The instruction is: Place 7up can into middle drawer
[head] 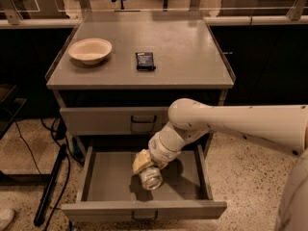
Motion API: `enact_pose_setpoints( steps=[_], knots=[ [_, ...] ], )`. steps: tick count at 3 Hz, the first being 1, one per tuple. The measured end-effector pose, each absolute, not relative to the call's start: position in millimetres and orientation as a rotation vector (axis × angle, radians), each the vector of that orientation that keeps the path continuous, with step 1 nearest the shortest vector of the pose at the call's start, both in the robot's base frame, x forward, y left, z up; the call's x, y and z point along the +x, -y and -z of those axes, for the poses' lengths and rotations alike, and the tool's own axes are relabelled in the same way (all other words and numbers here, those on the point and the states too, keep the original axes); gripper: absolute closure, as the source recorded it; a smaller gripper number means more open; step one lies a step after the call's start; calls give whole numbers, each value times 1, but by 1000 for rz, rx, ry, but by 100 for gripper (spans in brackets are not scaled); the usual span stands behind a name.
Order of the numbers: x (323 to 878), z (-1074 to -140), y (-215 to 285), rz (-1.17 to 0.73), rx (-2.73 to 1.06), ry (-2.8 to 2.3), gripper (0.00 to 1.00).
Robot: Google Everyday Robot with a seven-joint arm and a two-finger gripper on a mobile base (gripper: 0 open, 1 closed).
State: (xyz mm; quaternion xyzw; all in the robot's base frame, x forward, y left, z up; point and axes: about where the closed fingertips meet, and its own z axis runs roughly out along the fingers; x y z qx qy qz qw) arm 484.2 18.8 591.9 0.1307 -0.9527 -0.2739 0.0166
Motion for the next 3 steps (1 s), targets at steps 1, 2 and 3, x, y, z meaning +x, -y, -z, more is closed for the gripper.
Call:
enact_pose_setpoints(
  steps=[1, 2, 3],
  knots=[
    [488, -581, -27, 886, 386, 2959, 100],
    [496, -564, -29, 918, 318, 2963, 100],
    [502, -549, -30, 935, 259, 2956, 100]
  ],
)
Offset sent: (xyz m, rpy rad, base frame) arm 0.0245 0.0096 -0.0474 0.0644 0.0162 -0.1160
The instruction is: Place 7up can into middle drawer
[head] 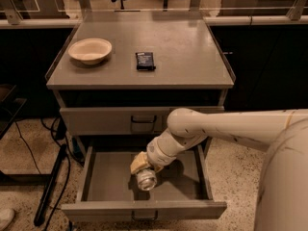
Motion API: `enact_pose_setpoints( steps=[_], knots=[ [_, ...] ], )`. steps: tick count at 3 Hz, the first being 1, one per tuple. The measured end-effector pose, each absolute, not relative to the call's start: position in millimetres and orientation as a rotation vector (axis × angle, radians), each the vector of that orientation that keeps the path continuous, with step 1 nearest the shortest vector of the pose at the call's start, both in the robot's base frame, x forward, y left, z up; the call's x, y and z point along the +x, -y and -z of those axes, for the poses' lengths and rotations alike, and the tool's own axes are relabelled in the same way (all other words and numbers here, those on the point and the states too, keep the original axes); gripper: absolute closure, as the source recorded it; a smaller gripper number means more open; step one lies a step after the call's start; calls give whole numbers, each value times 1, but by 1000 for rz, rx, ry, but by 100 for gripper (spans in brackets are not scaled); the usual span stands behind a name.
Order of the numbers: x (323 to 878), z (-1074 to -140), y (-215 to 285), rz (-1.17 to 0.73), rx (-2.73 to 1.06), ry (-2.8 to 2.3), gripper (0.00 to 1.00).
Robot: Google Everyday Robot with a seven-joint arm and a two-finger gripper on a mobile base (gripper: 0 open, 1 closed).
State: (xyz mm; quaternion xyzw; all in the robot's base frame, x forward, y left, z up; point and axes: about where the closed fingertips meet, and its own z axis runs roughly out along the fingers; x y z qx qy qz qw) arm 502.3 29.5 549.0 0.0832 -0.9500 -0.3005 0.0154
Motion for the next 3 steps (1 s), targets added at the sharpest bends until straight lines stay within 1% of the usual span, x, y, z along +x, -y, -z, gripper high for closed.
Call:
enact_pose_setpoints(
  steps=[2, 3],
  knots=[
    [507, -526, -42, 967, 197, 2912, 100],
    [513, -506, -54, 928, 152, 2895, 100]
  ],
)
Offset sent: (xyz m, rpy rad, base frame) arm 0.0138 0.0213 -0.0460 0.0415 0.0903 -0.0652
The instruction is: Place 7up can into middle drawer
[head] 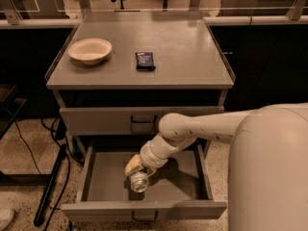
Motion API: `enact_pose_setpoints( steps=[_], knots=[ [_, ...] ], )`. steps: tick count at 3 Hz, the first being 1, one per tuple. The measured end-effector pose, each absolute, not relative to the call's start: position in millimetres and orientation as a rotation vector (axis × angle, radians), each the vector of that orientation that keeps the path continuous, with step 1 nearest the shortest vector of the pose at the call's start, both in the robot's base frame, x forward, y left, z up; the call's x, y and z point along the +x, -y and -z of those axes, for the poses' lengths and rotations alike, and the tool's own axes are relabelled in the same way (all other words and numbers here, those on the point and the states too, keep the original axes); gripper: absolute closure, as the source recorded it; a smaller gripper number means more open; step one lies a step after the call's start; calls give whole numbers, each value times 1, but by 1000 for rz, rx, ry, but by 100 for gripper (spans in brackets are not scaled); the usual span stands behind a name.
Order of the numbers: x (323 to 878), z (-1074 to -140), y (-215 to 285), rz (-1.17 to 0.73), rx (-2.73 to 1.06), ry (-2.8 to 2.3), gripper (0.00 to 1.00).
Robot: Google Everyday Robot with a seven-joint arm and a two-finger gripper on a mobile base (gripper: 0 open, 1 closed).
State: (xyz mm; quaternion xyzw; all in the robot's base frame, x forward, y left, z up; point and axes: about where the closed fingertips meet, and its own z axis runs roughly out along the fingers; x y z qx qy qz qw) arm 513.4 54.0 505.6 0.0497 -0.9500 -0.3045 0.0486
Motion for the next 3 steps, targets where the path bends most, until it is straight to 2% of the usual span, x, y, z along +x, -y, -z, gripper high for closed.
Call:
enact_pose_setpoints(
  steps=[3],
  knots=[
    [518, -476, -45, 877, -18, 2946, 100]
  ],
)
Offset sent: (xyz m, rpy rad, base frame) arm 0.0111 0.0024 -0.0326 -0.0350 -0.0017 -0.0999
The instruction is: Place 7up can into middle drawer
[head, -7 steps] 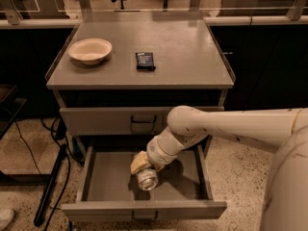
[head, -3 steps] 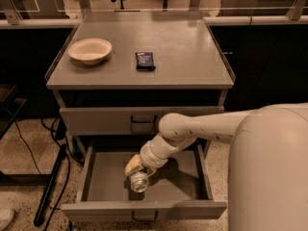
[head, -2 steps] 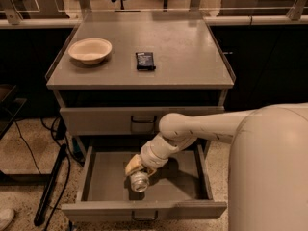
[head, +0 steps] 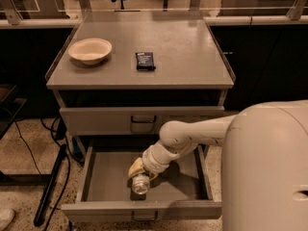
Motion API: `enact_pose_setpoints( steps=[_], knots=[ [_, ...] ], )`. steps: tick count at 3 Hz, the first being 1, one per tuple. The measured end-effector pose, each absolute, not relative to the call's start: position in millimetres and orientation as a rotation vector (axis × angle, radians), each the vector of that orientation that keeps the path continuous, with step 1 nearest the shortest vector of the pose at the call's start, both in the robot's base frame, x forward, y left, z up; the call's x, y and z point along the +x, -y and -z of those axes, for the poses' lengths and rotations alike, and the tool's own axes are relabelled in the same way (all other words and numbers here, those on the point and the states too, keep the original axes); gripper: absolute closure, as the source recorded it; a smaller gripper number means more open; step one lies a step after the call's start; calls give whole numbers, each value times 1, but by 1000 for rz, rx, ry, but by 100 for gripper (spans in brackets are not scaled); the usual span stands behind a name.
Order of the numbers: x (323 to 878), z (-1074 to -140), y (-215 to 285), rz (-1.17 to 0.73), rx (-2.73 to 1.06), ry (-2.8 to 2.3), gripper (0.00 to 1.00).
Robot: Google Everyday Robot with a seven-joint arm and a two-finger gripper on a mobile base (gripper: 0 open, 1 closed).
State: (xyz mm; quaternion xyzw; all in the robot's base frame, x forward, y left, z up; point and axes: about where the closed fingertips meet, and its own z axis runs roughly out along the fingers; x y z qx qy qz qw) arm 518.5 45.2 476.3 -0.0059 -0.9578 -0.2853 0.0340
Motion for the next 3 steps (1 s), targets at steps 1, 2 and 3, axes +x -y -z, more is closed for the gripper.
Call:
enact_pose_setpoints(
  steps=[1, 2, 3],
  knots=[
    [515, -467, -26, 830, -206, 3000, 100],
    [514, -463, -29, 834, -223, 2998, 100],
    [514, -454, -37, 846, -247, 2974, 100]
  ],
)
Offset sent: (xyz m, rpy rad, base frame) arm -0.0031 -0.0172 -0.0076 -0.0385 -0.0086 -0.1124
